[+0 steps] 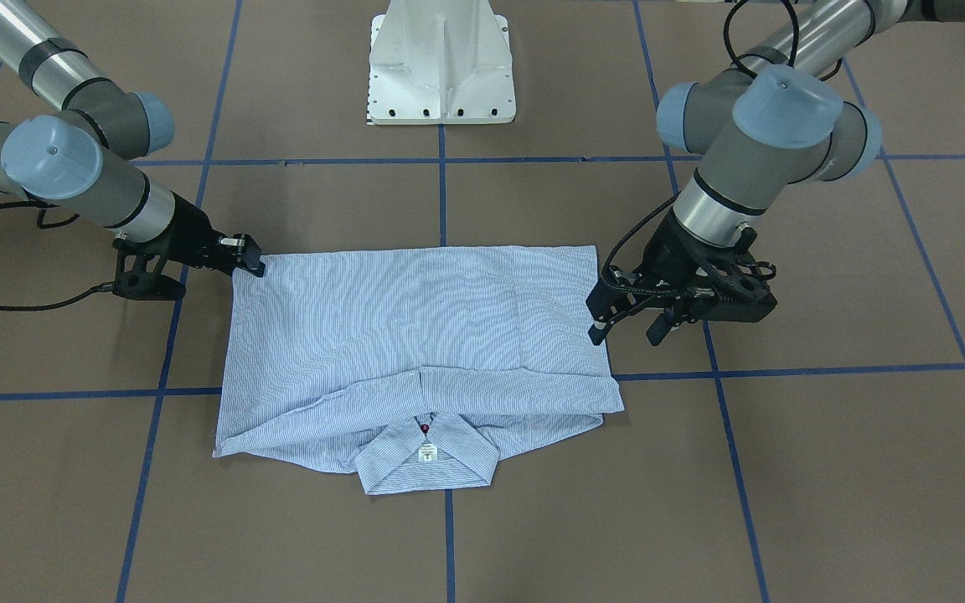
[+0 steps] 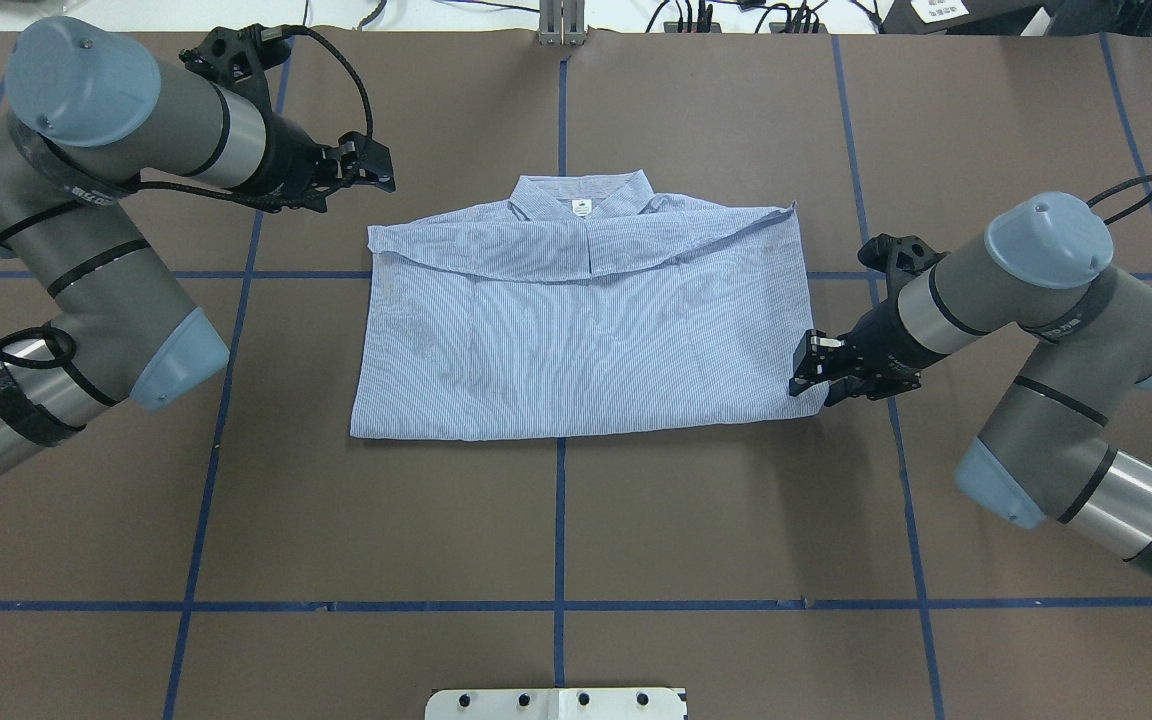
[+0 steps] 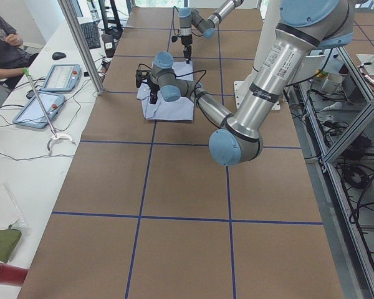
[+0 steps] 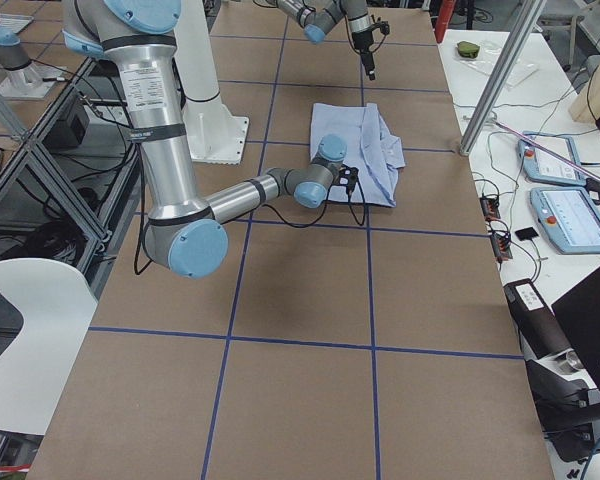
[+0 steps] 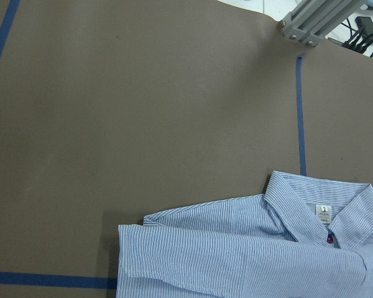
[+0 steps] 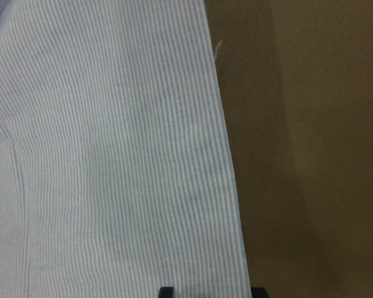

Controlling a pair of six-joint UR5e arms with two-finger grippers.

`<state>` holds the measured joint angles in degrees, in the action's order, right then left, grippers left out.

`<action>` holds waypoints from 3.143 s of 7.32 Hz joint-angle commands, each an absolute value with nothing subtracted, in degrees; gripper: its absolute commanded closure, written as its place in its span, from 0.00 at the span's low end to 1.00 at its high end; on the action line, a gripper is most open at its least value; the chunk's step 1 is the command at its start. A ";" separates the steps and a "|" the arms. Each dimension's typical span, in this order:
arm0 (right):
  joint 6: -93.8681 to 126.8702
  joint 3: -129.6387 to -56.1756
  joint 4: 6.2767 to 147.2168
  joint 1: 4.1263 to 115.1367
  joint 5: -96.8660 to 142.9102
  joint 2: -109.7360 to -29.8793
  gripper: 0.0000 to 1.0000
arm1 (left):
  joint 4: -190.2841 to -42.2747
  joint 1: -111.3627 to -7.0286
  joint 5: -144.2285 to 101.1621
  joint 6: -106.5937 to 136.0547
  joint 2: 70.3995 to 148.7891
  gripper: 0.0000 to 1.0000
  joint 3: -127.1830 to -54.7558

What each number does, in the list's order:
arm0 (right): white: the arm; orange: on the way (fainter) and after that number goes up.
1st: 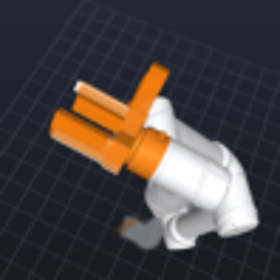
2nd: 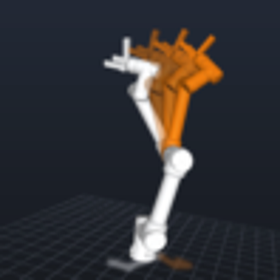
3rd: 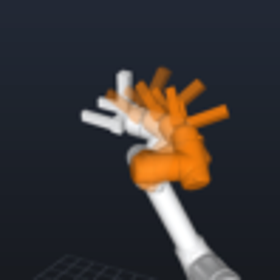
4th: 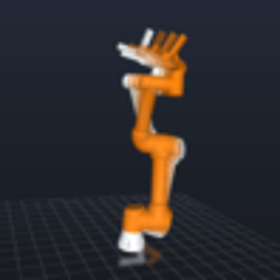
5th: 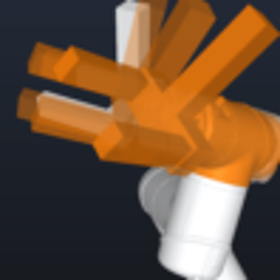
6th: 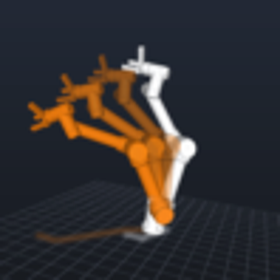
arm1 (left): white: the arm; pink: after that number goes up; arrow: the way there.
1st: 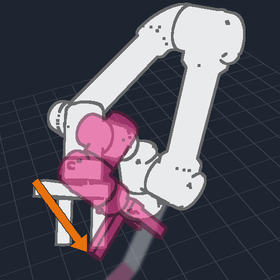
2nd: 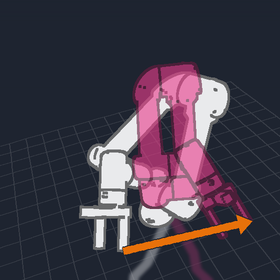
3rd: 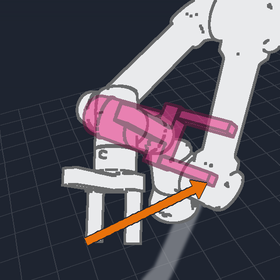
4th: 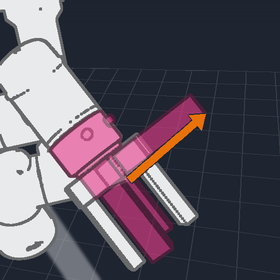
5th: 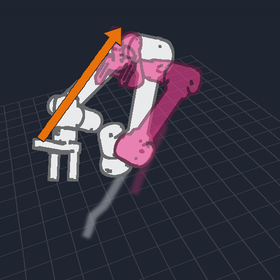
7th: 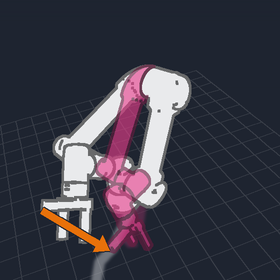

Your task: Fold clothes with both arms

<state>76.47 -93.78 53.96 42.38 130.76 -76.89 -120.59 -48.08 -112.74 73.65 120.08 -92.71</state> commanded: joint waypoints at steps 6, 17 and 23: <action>76.38 -93.08 54.14 42.10 130.17 -76.73 0.57 | -120.59 -48.08 -112.59 73.65 120.06 0.13 -92.64; 76.46 -105.26 53.88 38.17 130.25 -83.91 1.00 | -120.59 -48.51 -112.59 73.56 119.97 0.20 -92.72; 87.77 -121.72 53.79 23.32 132.98 -100.00 1.00 | -120.59 -48.96 -112.41 73.65 119.62 0.21 -93.34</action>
